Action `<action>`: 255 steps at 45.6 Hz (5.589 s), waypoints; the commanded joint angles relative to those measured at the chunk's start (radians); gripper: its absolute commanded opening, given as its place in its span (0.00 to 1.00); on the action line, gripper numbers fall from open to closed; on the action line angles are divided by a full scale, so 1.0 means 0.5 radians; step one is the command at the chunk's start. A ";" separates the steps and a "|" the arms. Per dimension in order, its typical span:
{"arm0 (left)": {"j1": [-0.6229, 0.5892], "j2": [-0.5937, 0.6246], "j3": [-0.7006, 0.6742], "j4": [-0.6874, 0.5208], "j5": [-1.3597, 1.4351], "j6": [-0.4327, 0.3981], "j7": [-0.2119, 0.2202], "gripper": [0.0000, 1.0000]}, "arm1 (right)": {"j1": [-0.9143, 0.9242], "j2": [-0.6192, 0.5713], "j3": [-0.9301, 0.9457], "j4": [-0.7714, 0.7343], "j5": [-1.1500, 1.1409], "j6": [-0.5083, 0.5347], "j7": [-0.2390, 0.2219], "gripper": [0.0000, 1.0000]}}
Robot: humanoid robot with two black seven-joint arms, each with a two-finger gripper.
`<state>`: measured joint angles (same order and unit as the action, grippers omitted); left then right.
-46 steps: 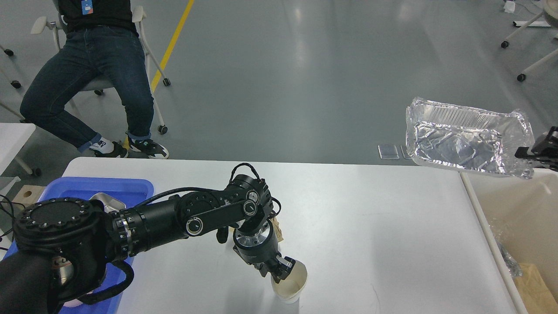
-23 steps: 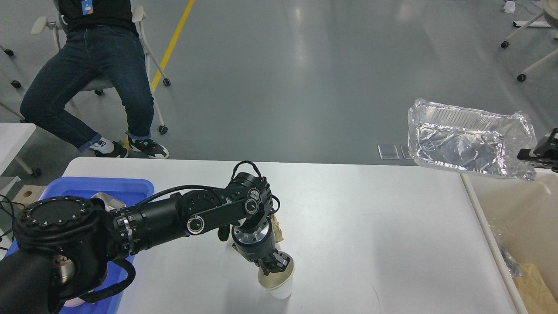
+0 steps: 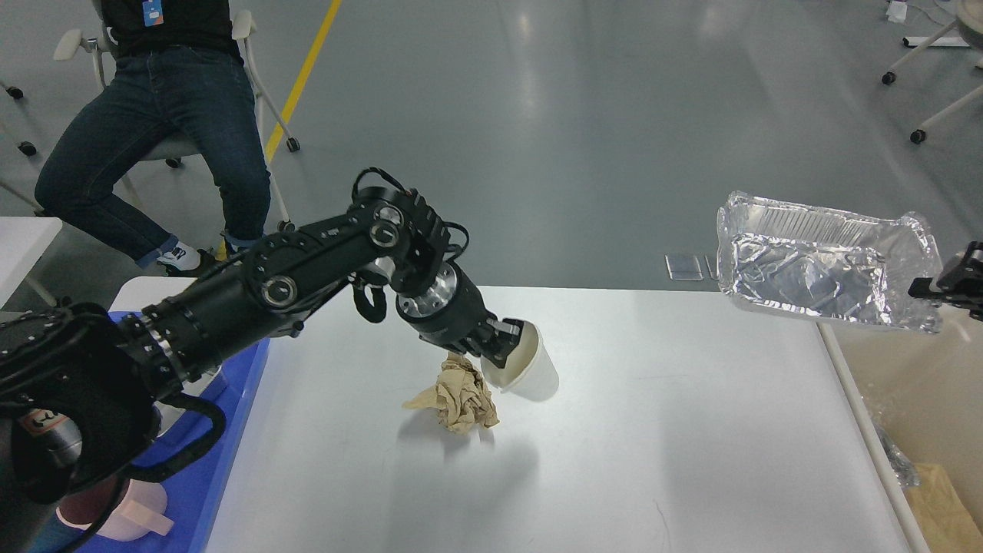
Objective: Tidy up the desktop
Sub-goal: 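Lift the paper cup high with the left gripper, then lower the paper cup into the foil tray held by the right gripper, then raise the open left gripper away and tilt the foil tray upward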
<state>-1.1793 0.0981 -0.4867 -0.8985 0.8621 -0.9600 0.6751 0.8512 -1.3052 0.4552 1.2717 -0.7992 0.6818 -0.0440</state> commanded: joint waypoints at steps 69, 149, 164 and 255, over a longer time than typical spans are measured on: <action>-0.495 0.031 -0.395 0.140 -0.227 0.000 0.003 0.04 | -0.009 0.696 -0.012 0.169 -0.031 0.131 -0.084 0.00; -0.381 -0.574 -0.146 0.478 -0.239 0.000 -0.037 0.54 | 0.046 0.570 -0.021 0.282 -0.031 0.134 -0.124 0.00; -0.393 -0.540 -0.180 0.478 -0.242 0.000 -0.037 0.90 | 0.043 0.524 -0.021 0.307 -0.031 0.134 -0.121 0.00; -0.096 0.297 -0.855 0.465 -0.709 0.000 -0.034 0.97 | 0.013 0.543 0.145 0.294 0.702 0.556 -0.093 0.00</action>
<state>-1.2272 0.1922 -0.9005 -0.6672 0.5165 -0.9599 0.6583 0.8590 -1.0247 0.5263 1.4157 -0.4480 0.9599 -0.0905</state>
